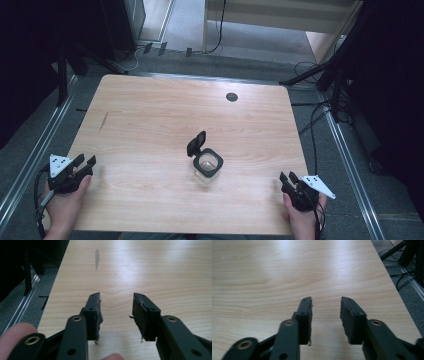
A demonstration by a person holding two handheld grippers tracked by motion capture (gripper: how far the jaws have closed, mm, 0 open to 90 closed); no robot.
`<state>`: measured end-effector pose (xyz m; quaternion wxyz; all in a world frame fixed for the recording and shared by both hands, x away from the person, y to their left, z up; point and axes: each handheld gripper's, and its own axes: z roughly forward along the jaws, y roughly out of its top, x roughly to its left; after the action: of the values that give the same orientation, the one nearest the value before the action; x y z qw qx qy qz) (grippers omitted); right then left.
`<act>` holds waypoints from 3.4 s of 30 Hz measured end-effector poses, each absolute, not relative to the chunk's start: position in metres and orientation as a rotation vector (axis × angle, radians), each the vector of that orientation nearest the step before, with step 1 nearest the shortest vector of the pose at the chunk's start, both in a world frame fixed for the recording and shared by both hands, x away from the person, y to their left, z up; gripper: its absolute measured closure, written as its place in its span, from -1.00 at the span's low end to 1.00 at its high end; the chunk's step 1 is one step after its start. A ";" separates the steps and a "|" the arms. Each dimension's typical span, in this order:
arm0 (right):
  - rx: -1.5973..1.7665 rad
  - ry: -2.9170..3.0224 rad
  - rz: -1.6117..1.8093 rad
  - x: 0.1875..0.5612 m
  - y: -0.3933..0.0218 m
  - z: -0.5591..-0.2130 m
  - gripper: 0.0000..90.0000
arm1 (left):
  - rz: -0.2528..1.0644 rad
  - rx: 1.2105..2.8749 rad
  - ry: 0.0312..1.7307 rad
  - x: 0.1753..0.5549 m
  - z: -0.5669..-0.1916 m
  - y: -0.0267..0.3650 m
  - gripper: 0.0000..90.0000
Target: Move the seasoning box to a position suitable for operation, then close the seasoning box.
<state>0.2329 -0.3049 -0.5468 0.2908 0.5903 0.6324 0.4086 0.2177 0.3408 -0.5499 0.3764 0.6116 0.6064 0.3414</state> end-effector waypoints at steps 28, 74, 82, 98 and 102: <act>1.455 1.881 1.407 0.261 -0.214 -0.526 1.00 | 0.539 1.705 1.249 0.227 -0.526 0.199 1.00; 1.269 2.063 1.426 0.249 -0.126 -0.527 1.00 | 0.454 1.799 1.132 0.225 -0.534 0.108 1.00; 1.273 2.074 1.430 0.243 -0.124 -0.525 1.00 | 0.450 1.791 1.137 0.226 -0.535 0.112 1.00; 1.322 1.923 1.490 0.293 -0.137 -0.472 1.00 | 0.302 1.829 0.941 0.190 -0.537 0.123 1.00; 1.288 1.926 1.473 0.307 -0.125 -0.453 1.00 | 0.285 1.839 0.902 0.192 -0.538 0.116 1.00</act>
<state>0.3075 -0.1252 -0.4528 0.1965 0.4599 0.6879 0.5260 0.1919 0.1164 -0.5377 0.5112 0.7643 0.3747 0.1186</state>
